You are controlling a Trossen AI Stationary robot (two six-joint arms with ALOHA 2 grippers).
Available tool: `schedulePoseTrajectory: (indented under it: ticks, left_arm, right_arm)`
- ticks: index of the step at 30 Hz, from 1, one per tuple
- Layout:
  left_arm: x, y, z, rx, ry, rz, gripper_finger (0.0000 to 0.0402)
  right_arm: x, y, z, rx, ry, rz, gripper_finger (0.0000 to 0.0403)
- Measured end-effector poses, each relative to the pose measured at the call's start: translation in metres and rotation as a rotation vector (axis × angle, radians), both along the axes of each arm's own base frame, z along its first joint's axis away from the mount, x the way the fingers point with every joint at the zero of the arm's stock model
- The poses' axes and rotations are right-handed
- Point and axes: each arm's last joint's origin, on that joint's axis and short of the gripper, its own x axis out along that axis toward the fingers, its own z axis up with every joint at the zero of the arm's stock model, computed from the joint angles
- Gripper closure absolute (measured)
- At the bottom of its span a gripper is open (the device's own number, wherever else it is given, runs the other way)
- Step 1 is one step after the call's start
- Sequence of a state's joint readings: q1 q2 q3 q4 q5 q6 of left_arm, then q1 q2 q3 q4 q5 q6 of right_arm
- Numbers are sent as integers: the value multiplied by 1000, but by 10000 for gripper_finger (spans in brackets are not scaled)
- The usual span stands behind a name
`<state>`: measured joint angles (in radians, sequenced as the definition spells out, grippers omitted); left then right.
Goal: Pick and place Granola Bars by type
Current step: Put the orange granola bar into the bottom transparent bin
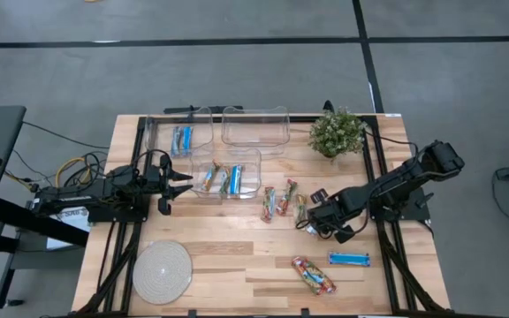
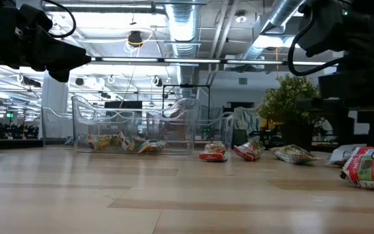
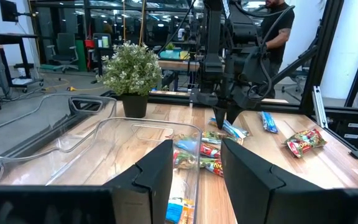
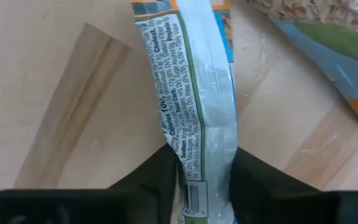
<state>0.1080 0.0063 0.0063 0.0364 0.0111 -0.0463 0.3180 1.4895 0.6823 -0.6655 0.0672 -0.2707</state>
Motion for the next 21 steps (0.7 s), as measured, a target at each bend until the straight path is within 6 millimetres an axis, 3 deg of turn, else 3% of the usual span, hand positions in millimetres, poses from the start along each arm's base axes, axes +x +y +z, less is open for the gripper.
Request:
schedulePoseTrajectory:
  ticks: [7,15,21]
  left_arm:
    - [0,0,0,0,0,0,274]
    - [0,0,0,0,0,0,274]
    - [0,0,0,0,0,0,274]
  right_arm:
    - [0,0,0,6,0,-10,344]
    - [0,0,11,16,-74,-47,359]
    - [-5,-2,30,58,-167,-56,359]
